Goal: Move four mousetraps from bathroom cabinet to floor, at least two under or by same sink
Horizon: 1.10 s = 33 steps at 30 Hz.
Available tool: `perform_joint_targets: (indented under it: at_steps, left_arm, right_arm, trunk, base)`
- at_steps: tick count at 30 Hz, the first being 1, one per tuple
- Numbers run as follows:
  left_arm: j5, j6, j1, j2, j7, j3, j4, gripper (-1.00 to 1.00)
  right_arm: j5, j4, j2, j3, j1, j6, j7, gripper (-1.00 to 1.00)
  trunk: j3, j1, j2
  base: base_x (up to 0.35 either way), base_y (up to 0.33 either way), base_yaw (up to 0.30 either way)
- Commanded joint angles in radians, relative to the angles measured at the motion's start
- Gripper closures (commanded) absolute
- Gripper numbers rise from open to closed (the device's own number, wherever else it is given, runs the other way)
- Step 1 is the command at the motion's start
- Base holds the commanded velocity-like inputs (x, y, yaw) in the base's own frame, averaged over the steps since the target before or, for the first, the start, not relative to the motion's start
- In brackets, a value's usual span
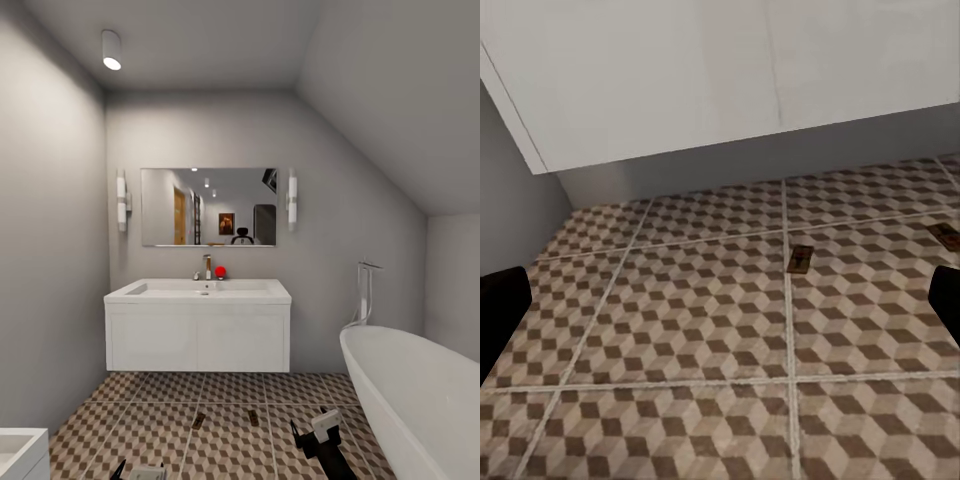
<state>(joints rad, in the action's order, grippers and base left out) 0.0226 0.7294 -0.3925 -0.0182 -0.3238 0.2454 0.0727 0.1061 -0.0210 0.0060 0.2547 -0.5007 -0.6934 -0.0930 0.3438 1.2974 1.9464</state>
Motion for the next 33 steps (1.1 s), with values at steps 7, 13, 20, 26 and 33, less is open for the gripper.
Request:
perform_joint_targets:
  at_steps: [7,13,20,26,33]
  left_arm:
    - [0.003,0.004,-0.002,-0.001,-0.009,0.008,0.004,-1.0]
    - [0.003,0.004,-0.002,-0.001,-0.009,0.008,0.004,-1.0]
    - [0.003,0.004,-0.002,-0.001,-0.009,0.008,0.004,-1.0]
    - [0.003,0.004,-0.002,0.0,-0.009,0.008,0.004,-1.0]
    - [0.003,0.004,-0.002,-0.001,-0.009,0.008,0.004,-1.0]
  right_arm:
    - [0.011,0.001,0.001,0.001,-0.001,-0.001,-0.01,-1.0]
    - [0.011,0.001,0.003,0.001,-0.001,-0.001,-0.01,-1.0]
    - [0.011,0.001,0.005,0.001,0.0,-0.001,-0.01,-1.0]
    - [0.011,0.001,0.005,0.001,0.0,-0.001,-0.01,-1.0]
    - [0.011,0.001,0.005,0.001,0.001,-0.001,-0.01,-1.0]
  trunk:
    - [-0.01,-0.027,-0.048]
    - [-0.019,-0.05,-0.09]
    - [-0.03,-0.077,-0.139]
    - [-0.039,-0.1,-0.181]
    - [-0.05,-0.127,-0.23]
  base:
    - [0.0,0.0,0.0]
    - [0.0,0.0,0.0]
    - [0.0,0.0,0.0]
    - [0.0,0.0,0.0]
    - [0.0,0.0,0.0]
